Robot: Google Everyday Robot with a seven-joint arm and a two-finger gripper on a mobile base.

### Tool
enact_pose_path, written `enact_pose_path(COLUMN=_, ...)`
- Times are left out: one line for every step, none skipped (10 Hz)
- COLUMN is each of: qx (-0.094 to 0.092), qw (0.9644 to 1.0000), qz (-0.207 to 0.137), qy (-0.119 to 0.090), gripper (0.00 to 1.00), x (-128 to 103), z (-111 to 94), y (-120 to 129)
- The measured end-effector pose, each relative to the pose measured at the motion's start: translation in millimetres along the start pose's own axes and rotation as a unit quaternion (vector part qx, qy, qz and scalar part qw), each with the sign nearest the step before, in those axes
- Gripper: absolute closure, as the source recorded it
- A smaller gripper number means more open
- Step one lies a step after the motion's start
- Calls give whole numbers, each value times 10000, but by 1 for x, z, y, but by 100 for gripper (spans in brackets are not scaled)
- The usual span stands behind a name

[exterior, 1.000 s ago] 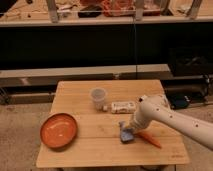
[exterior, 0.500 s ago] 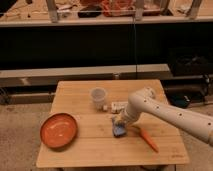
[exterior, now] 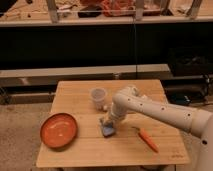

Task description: Wipe the white sponge on the table

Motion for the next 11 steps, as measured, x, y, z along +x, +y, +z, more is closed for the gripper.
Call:
enact_pose_path(qx=-8, qw=9999, qz=-117, qy=-39, gripper=100, x=-5, z=4, y=-9)
enact_pose_path(qx=-6, qw=9996, qz=-270, qy=-102, gripper=100, x=-17, z=10, y=-20)
enact_pose_path(qx=-2, qw=9992, qz=-379, qy=-148, gripper=100, x=-29, z=14, y=-25)
enact_pose_path(qx=12, qw=9989, qz=-441, qy=-168, gripper=100, x=-37, z=16, y=-27)
enact_pose_path(qx=55, qw=9984, qz=-524, qy=-190, gripper=100, x=-50, z=18, y=-29)
enact_pose_path(qx=65, qw=9982, qz=-562, qy=-218, gripper=100, x=-64, z=17, y=-25)
enact_pose_path(qx=59, qw=9980, qz=-576, qy=-239, gripper=100, x=-80, z=16, y=-17)
enact_pose_path(qx=72, qw=9981, qz=-575, qy=-228, gripper=100, x=-92, z=14, y=-10)
enact_pose_path(qx=80, qw=9982, qz=-560, qy=-210, gripper=100, x=-107, z=11, y=0)
enact_pose_path(qx=84, qw=9984, qz=-524, qy=-194, gripper=100, x=-117, z=8, y=10)
enact_pose_path(qx=90, qw=9987, qz=-469, qy=-171, gripper=100, x=-123, z=5, y=21)
